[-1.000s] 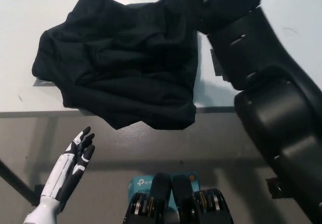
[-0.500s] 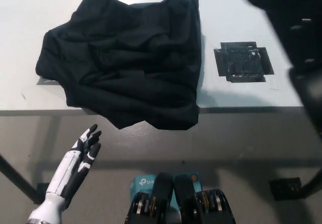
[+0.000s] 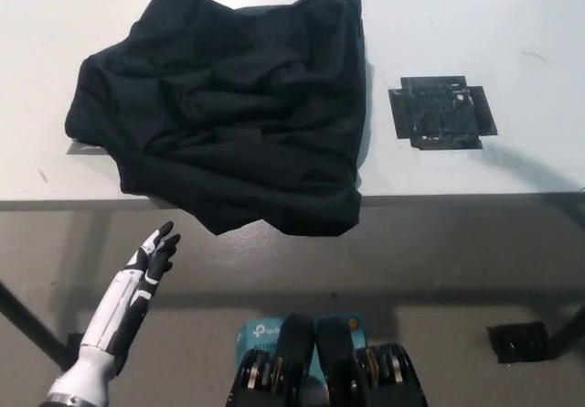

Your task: The robot grabs the right edges of the black jacket on the table, and folds it in half

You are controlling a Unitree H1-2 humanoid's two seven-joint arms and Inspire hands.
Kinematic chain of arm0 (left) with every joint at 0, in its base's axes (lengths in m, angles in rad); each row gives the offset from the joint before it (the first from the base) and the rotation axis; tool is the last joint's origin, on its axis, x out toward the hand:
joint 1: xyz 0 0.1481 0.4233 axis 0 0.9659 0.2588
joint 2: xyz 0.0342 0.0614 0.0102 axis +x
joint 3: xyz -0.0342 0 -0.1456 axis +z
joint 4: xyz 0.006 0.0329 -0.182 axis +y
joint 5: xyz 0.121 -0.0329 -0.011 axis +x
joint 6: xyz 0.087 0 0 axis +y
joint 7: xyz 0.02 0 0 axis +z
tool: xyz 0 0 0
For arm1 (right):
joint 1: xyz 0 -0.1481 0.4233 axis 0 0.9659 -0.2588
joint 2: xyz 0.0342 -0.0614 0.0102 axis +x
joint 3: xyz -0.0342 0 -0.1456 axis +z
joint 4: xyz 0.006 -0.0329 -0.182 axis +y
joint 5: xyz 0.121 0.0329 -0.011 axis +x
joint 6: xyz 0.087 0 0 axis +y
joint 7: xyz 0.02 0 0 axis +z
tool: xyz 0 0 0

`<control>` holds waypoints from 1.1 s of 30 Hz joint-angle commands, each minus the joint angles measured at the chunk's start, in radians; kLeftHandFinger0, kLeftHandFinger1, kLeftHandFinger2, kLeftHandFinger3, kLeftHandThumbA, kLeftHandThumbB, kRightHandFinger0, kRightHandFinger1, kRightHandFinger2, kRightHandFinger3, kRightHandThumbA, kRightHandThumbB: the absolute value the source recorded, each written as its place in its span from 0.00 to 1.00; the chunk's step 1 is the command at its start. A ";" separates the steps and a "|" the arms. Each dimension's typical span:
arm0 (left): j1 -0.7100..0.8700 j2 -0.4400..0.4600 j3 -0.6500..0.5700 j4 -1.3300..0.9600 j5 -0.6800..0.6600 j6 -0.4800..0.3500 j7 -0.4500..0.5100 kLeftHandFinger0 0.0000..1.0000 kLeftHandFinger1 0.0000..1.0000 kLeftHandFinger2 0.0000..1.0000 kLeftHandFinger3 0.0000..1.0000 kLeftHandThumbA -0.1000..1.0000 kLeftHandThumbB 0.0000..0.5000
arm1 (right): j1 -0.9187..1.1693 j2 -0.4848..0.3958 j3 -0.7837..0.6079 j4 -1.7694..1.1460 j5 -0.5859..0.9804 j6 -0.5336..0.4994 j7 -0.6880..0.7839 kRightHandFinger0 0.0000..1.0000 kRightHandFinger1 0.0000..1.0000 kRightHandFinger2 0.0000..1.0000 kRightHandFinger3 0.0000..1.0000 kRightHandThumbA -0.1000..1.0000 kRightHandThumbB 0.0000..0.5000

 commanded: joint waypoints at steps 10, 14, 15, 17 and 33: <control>-0.058 0.008 0.074 0.011 -0.068 -0.076 0.002 1.00 1.00 1.00 1.00 1.00 0.02 | 0.820 0.291 -0.263 -0.172 -0.102 -0.281 -0.084 1.00 1.00 1.00 1.00 1.00 0.77; -0.020 0.004 0.076 -0.014 -0.069 -0.074 -0.007 1.00 1.00 1.00 1.00 1.00 0.00 | 0.888 0.389 -0.210 0.004 -0.135 -0.328 -0.070 1.00 1.00 1.00 1.00 1.00 0.69; -0.007 0.000 0.075 -0.019 -0.073 -0.077 -0.008 1.00 1.00 1.00 1.00 1.00 0.00 | 0.898 0.406 -0.215 0.042 -0.122 -0.334 -0.066 1.00 1.00 1.00 1.00 1.00 0.67; 0.006 -0.002 0.076 -0.029 -0.076 -0.078 -0.009 1.00 1.00 1.00 1.00 1.00 0.00 | 0.905 0.431 -0.215 0.103 -0.133 -0.358 -0.065 1.00 1.00 1.00 1.00 1.00 0.49; 0.080 0.023 0.103 -0.021 -0.101 -0.098 -0.016 1.00 1.00 1.00 1.00 1.00 0.00 | 0.950 0.416 -0.096 0.221 -0.267 -0.453 -0.039 1.00 1.00 1.00 1.00 1.00 0.41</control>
